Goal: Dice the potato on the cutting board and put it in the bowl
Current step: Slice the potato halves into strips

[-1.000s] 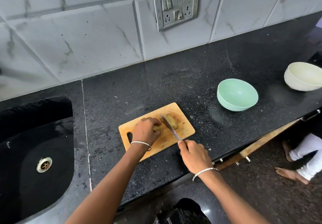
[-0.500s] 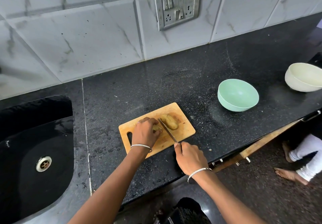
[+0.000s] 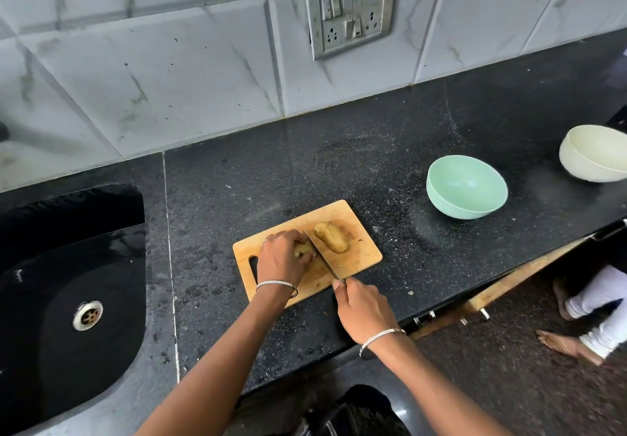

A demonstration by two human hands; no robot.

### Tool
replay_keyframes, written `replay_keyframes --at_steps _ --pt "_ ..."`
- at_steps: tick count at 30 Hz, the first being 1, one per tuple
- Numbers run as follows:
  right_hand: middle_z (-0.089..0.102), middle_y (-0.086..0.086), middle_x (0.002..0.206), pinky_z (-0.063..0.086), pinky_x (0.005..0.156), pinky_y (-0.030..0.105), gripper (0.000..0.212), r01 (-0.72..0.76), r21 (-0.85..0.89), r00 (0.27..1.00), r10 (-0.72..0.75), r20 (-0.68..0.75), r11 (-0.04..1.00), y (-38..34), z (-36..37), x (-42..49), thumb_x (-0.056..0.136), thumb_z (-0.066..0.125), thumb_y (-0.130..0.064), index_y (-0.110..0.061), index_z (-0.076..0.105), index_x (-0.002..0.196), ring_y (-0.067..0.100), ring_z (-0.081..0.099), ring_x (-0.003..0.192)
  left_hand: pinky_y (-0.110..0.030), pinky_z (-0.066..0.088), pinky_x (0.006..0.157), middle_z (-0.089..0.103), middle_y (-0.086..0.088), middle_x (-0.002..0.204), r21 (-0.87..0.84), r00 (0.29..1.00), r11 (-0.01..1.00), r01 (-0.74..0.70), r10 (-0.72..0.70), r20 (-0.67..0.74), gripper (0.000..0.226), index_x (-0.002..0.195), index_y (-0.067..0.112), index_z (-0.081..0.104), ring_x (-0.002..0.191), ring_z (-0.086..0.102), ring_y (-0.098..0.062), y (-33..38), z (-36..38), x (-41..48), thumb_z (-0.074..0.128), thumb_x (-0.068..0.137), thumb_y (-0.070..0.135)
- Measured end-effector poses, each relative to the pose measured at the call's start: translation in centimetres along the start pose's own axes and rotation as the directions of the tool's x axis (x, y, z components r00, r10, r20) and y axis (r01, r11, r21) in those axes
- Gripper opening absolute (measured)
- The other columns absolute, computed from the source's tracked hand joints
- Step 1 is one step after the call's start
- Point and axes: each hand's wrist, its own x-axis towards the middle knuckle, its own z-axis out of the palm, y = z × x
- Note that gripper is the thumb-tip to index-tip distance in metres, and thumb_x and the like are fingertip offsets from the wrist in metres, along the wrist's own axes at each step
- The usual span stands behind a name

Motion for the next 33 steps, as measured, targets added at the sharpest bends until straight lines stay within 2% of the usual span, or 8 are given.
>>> replay_keyframes --at_steps 3,9,13,20,24,33 --pt "0.065 0.014 0.101 0.038 0.070 0.040 0.040 -0.003 0.002 1.000 0.003 -0.018 1.000 0.4 -0.3 0.0 0.103 0.027 -0.044 -0.015 0.054 0.098 0.039 0.061 0.098 -0.034 0.048 0.078 0.069 0.002 0.097 0.004 1.000 1.000 0.015 -0.015 -0.002 0.026 0.096 0.023 0.070 0.093 0.058 -0.023 0.2 0.1 0.1 0.078 0.074 0.033" --pt "0.064 0.013 0.095 0.040 0.068 0.039 0.036 0.002 0.013 0.999 -0.002 0.040 1.000 0.5 -0.1 0.1 0.103 0.028 -0.045 -0.019 0.047 0.087 0.038 0.061 0.093 -0.037 0.049 0.078 0.066 0.000 0.098 0.029 0.999 0.999 0.036 -0.037 0.031 0.026 0.095 0.024 0.068 0.093 0.057 -0.024 0.1 0.5 0.6 0.078 0.072 0.032" --pt "0.065 0.013 0.096 0.043 0.073 0.040 0.038 0.029 0.031 0.998 -0.031 0.063 0.999 0.3 -0.1 0.7 0.103 0.029 -0.044 -0.017 0.052 0.089 0.037 0.061 0.094 -0.039 0.050 0.081 0.065 0.001 0.099 0.004 0.998 0.998 0.056 -0.056 0.028 0.029 0.096 0.025 0.068 0.094 0.057 -0.024 -0.2 0.7 0.6 0.080 0.071 0.031" --pt "0.065 0.012 0.097 0.046 0.078 0.041 0.045 0.033 0.025 0.997 -0.035 0.064 0.999 0.7 -1.0 1.5 0.103 0.027 -0.046 -0.014 0.058 0.093 0.036 0.059 0.095 -0.038 0.049 0.078 0.065 0.006 0.091 -0.035 0.997 0.996 0.081 -0.081 0.002 0.020 0.083 0.027 0.065 0.090 0.057 -0.023 -0.1 0.7 0.7 0.077 0.068 0.032" --pt "0.065 0.012 0.097 0.047 0.081 0.043 0.046 0.029 0.019 0.997 -0.030 0.066 0.999 0.8 -0.9 1.3 0.103 0.026 -0.047 -0.015 0.058 0.095 0.036 0.058 0.096 -0.038 0.047 0.077 0.064 0.008 0.091 -0.035 0.997 0.997 0.072 -0.073 -0.020 0.017 0.083 0.027 0.064 0.091 0.055 -0.024 0.1 0.8 0.4 0.075 0.070 0.031" --pt "0.068 0.002 0.095 0.050 0.080 0.044 0.046 0.020 0.052 0.999 -0.022 0.033 0.998 1.1 -0.7 1.3 0.099 0.027 -0.055 -0.021 0.057 0.089 0.032 0.062 0.090 -0.039 0.046 0.081 0.063 0.003 0.099 -0.065 0.998 0.996 0.069 -0.068 0.018 0.037 0.094 0.026 0.063 0.096 0.056 -0.023 -0.7 0.8 0.2 0.082 0.068 0.043"
